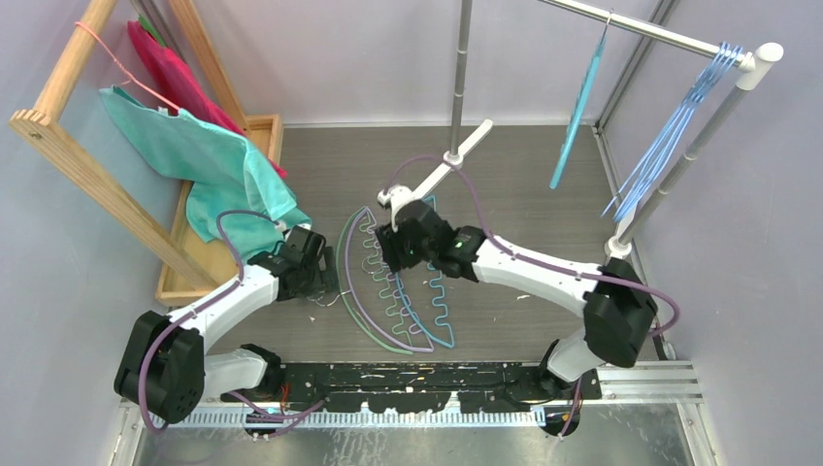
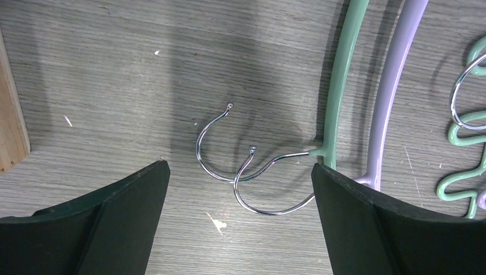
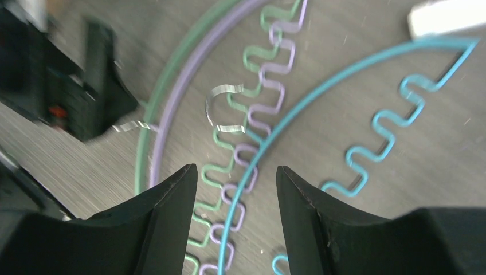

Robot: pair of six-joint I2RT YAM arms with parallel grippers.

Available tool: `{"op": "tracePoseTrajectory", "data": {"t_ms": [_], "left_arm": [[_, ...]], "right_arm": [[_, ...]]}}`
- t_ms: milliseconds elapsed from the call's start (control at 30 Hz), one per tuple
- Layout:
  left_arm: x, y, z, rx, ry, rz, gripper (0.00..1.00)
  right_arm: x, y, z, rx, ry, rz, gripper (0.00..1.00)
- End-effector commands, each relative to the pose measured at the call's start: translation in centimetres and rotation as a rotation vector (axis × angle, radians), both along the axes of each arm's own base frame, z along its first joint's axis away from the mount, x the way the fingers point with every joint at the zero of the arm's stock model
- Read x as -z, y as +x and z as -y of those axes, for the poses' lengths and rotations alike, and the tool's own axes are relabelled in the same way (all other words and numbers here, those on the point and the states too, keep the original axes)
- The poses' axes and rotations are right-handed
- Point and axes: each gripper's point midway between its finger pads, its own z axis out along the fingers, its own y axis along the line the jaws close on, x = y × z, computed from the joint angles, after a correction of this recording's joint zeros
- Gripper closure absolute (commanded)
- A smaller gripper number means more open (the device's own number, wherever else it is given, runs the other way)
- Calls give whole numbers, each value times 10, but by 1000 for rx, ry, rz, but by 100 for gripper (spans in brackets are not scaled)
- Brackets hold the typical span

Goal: Organize the hangers

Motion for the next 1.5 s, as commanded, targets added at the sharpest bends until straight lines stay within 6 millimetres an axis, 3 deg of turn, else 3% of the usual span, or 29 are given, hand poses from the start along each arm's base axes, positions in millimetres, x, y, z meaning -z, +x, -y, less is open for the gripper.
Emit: {"op": "tracePoseTrajectory", "data": {"t_ms": [0, 133, 267, 733, 833, 933, 1000, 1100, 1467], "left_arm": [[-18, 14, 0, -10, -4, 66, 2], [-16, 12, 0, -15, -7, 64, 2], [-15, 10, 0, -15, -10, 62, 2], [-11, 9, 0, -16, -15, 60, 2], [-13, 8, 0, -16, -19, 67, 2], [-15, 7, -1, -17, -21, 71, 2], [-16, 7, -1, -17, -22, 71, 2], [-20, 6, -1, -13, -23, 76, 2], [-32, 5, 7, 41, -51, 88, 2]], "right_arm": [[51, -17, 6, 2, -82, -72, 42], [94, -34, 10, -17, -110, -163, 43], [119, -44, 14, -35, -143, -218, 45], [155, -72, 9, -75, -183, -303, 49], [163, -74, 7, -72, -191, -317, 59], [164, -70, 10, -43, -199, -304, 85], [158, -66, 15, -12, -199, -281, 96], [132, -60, 20, 28, -158, -228, 99], [-39, -44, 36, 158, 228, 27, 99]]}}
